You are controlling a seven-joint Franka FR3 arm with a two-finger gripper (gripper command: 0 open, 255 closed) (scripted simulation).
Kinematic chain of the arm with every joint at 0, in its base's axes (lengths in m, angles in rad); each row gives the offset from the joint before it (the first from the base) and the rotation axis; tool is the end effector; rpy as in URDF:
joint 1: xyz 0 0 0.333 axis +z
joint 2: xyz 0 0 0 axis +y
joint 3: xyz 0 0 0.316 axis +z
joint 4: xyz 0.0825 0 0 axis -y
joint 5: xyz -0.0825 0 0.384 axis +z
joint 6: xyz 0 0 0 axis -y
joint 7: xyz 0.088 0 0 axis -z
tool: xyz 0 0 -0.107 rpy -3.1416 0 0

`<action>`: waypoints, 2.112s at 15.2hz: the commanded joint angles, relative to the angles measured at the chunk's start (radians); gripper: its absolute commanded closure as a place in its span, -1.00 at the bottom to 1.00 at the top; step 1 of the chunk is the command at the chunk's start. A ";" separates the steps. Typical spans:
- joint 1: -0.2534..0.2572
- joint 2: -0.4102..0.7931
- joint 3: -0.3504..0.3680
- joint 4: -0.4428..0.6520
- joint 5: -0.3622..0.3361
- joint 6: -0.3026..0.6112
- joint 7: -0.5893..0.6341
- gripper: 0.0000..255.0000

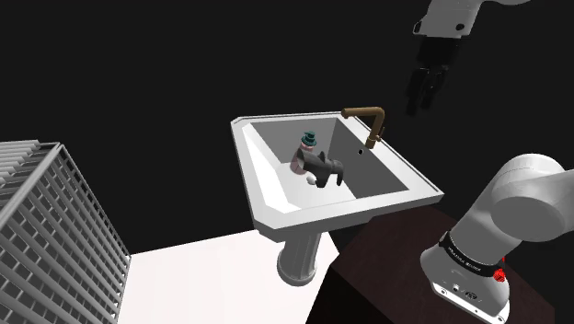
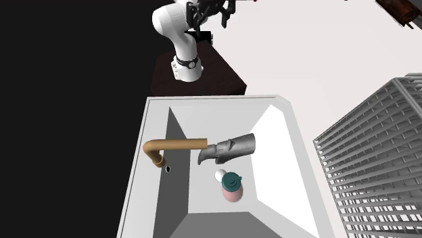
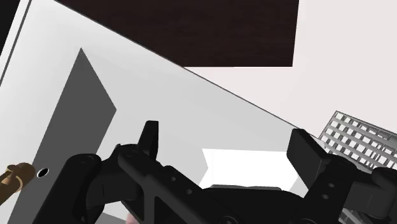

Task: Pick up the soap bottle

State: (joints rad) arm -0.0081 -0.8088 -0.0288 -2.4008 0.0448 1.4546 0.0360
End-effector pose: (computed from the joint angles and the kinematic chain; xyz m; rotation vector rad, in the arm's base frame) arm 0.2865 -0.0077 0.5673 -3.0679 0.0927 0.2119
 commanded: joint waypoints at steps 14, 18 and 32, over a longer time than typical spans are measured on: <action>0.005 0.475 -0.078 0.115 -0.077 0.315 -0.178 -1.00; 0.006 0.635 -0.093 0.197 -0.085 0.382 -0.227 -1.00; -0.016 1.206 -0.101 0.646 -0.083 0.467 -0.373 -1.00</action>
State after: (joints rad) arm -0.0180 0.3532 -0.1287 -1.7896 -0.0377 1.9153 -0.3228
